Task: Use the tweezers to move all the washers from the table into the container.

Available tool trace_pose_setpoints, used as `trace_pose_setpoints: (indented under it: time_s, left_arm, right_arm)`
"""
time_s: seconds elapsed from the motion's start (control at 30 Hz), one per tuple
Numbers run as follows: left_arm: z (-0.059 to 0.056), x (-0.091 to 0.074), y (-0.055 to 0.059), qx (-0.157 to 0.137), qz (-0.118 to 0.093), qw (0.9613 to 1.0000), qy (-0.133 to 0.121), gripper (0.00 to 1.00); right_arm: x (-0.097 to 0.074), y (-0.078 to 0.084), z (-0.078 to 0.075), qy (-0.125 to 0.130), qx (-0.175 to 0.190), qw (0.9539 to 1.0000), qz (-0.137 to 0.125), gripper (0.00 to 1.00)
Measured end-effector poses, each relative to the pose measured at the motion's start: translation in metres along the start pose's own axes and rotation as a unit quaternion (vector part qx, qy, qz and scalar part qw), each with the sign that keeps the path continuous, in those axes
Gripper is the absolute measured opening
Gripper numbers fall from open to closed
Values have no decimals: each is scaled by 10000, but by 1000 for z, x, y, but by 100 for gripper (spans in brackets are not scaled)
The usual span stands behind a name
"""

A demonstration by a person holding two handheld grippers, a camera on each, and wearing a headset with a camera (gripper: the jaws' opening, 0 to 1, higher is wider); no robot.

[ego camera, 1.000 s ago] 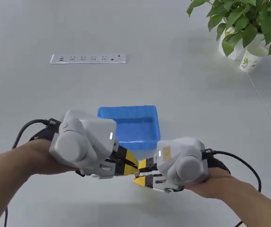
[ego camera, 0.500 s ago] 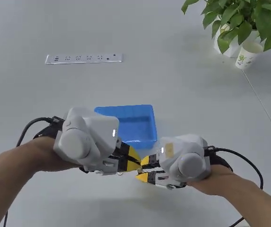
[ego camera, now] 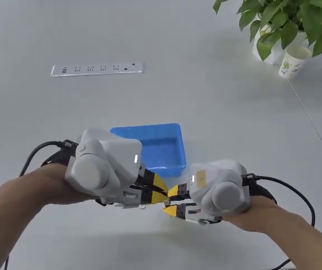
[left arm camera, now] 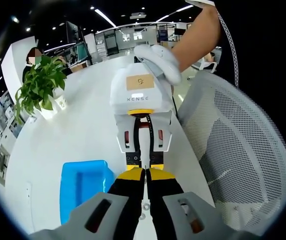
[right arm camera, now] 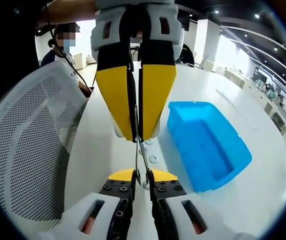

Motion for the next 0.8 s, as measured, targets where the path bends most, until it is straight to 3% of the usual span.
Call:
trace_pose_setpoints:
  time_s: [0.8]
  left_arm:
    - [15, 5, -2, -254, -168, 9995, 33, 6]
  right_arm:
    - [-3, 3, -6, 27, 157, 9999, -29, 13]
Point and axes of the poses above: the centre of the closed fingertips' face, and the gripper's own axes: x roughly forward along the fingers, z roughly to its left, y roughly out of its underside, the point moved 9 cm from there along -x, roughly backward along the fingers, and after that the axes turned 8 degrees about y, right-handed, at the moved point
